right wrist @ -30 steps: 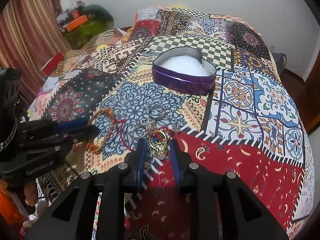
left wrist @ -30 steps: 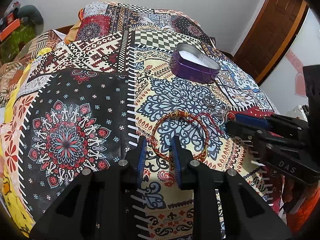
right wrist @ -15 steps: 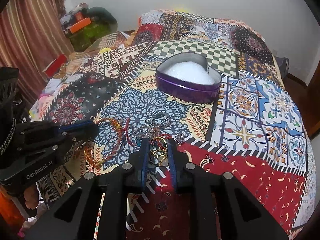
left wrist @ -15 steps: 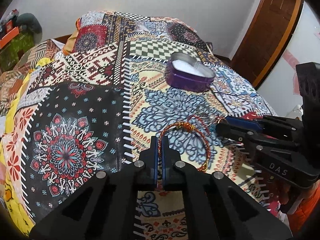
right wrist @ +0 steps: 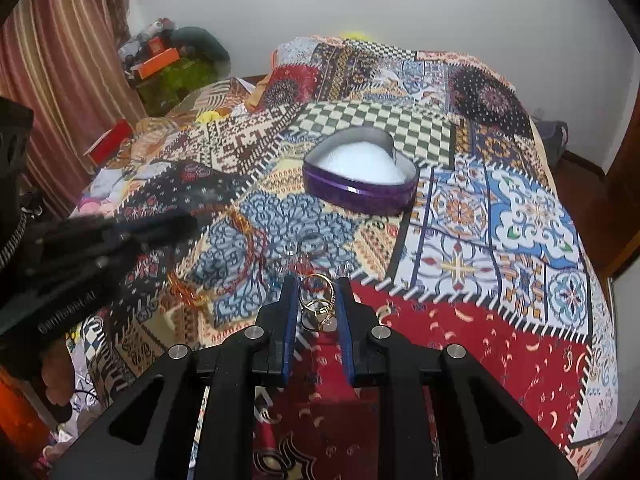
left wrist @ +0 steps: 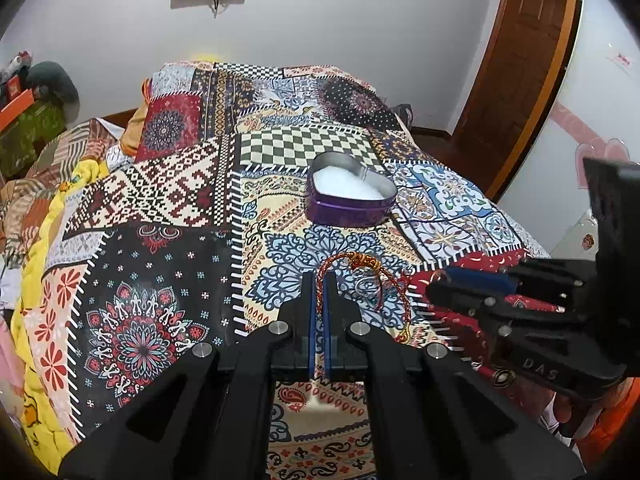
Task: Organize jewelry
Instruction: 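Grasp a gold ring with the right gripper while the left holds the bracelet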
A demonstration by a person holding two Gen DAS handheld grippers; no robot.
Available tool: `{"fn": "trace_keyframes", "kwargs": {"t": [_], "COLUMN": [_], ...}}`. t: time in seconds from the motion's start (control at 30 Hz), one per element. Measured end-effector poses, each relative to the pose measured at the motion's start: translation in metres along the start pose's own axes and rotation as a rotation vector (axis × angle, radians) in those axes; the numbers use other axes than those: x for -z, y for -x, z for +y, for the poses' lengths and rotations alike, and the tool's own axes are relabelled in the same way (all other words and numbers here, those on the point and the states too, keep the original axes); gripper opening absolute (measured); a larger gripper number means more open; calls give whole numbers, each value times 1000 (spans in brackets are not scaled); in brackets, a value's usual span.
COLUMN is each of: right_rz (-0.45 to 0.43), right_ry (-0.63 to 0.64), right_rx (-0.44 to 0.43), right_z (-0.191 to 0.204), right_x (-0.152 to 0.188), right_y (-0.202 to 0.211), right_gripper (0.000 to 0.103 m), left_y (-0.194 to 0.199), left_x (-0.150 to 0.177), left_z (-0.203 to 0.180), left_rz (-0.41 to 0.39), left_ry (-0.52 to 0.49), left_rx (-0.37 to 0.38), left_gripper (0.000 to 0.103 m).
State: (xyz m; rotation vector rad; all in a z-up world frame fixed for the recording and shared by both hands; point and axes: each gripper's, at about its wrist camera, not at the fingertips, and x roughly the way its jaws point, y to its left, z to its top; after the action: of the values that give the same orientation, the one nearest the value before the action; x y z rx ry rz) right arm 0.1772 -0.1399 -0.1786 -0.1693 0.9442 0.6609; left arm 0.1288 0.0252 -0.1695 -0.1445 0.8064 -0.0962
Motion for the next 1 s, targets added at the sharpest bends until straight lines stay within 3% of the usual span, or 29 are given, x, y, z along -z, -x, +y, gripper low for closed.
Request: {"fn": "trace_keyframes", "kwargs": {"t": [0.2, 0.53, 0.7, 0.83, 0.9, 0.93, 1.0], "right_rz": [21, -29, 52, 95, 106, 105, 102], "right_ry": [-29, -28, -20, -21, -14, -9, 4], "right_rx": [11, 32, 25, 17, 7, 13, 19], "right_z": [-10, -14, -17, -21, -22, -21, -20], "right_x": [10, 8, 5, -1, -5, -6, -7], "right_y": [2, 16, -4, -19, -24, -24, -27], "right_gripper": [17, 17, 18, 22, 28, 36, 39], "left_y": [2, 3, 2, 0, -2, -3, -5], "left_x": [2, 0, -3, -4, -4, -4, -4], "left_z": [-5, -9, -8, -7, -6, -6, -5], "left_rz": [7, 0, -2, -2, 1, 2, 5], "left_ry": [-12, -15, -16, -12, -11, -11, -12], "left_rx": [4, -1, 1, 3, 4, 3, 2], "left_gripper": [1, 1, 1, 1, 1, 1, 1]}}
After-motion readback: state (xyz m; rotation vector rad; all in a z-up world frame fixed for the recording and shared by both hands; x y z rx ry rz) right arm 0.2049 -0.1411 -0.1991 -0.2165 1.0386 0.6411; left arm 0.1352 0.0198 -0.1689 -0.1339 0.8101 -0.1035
